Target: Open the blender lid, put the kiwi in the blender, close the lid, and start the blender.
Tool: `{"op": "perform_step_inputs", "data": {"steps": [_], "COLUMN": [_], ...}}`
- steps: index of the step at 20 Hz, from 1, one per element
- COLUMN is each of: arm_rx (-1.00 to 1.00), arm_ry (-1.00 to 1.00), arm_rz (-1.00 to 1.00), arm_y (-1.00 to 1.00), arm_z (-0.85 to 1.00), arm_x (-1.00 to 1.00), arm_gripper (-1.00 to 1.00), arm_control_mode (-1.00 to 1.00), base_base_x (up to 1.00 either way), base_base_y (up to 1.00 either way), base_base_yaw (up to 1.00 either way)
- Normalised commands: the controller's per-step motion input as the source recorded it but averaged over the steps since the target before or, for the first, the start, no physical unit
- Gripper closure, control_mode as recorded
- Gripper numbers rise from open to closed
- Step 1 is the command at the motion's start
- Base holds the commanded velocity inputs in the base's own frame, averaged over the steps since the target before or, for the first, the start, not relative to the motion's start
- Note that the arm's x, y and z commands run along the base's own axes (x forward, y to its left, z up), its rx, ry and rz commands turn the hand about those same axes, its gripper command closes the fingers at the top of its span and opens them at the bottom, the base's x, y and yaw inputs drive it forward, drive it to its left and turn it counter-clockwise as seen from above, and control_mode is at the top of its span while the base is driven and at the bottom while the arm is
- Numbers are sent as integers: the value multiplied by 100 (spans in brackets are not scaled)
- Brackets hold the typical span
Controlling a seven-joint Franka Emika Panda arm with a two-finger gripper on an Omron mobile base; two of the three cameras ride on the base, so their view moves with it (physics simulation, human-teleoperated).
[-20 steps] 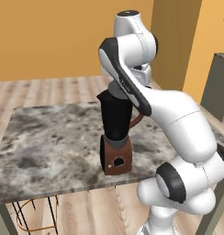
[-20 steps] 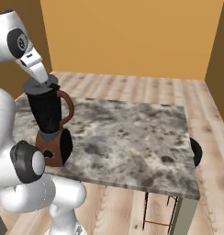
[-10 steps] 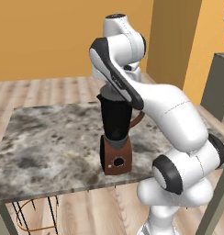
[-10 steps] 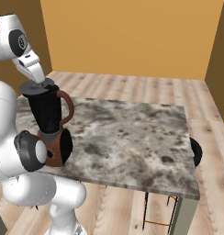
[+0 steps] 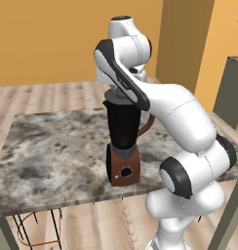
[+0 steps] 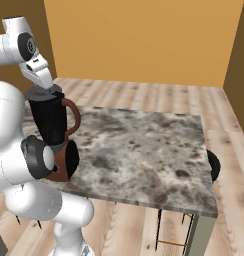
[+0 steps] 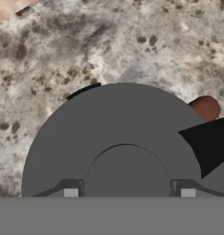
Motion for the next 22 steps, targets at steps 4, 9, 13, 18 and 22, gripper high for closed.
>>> {"op": "perform_step_inputs", "data": {"steps": [4, 9, 13, 18, 22], "arm_rx": [1, 0, 0, 0, 1], "arm_ry": [0, 0, -2, -6, -6], "arm_rz": [0, 0, 0, 0, 0], "arm_y": [0, 0, 0, -1, -9], "arm_z": [-4, -14, -7, -10, -17], "arm_x": [20, 15, 14, 24, 6], "arm_gripper": [100, 100, 100, 100, 100], "arm_control_mode": [-100, -100, -100, -100, -100], "base_base_x": [0, 0, 0, 0, 0], "base_base_y": [0, 0, 0, 0, 0], "base_base_yaw": [0, 0, 0, 0, 0]}}
